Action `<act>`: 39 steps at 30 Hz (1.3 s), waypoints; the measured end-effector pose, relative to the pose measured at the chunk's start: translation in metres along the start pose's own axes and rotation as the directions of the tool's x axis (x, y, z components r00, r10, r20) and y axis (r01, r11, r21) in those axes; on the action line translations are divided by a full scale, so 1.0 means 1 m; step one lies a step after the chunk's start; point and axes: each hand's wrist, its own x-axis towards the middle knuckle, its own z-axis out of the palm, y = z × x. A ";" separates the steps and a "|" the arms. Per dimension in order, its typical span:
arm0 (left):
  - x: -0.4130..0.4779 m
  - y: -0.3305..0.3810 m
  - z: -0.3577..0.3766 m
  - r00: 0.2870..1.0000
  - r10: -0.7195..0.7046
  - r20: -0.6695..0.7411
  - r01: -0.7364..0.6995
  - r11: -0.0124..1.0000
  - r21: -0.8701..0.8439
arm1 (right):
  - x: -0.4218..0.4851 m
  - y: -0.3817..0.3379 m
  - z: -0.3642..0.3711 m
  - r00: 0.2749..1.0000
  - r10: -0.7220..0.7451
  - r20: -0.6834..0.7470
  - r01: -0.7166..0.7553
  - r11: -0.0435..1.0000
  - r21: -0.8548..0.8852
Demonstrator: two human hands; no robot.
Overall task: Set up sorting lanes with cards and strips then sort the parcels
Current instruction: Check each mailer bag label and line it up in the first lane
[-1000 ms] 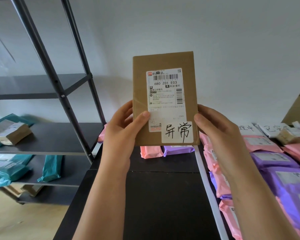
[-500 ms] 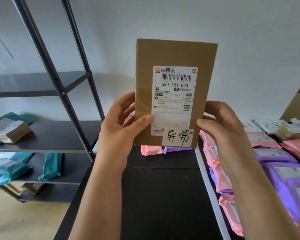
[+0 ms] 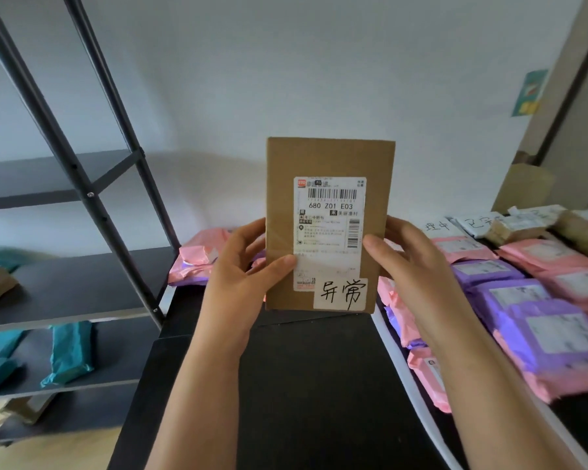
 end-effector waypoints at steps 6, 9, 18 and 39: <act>-0.021 -0.012 -0.009 0.993 -0.087 0.081 0.086 0.996 0.015 | -0.039 0.005 0.003 0.990 0.114 -0.083 -0.117 0.992 -0.036; -0.037 -0.024 -0.009 0.982 -0.113 0.148 0.108 0.993 0.046 | -0.067 0.015 0.004 0.975 0.179 -0.132 -0.183 0.983 -0.022; -0.070 -0.048 0.041 0.899 -0.242 0.365 0.197 0.968 0.159 | -0.135 0.032 -0.051 0.927 0.220 -0.305 -0.269 0.955 -0.126; -0.149 -0.066 0.433 0.868 -0.250 0.429 0.161 0.959 0.235 | -0.235 0.052 -0.443 0.715 0.233 -0.659 -0.239 0.967 0.082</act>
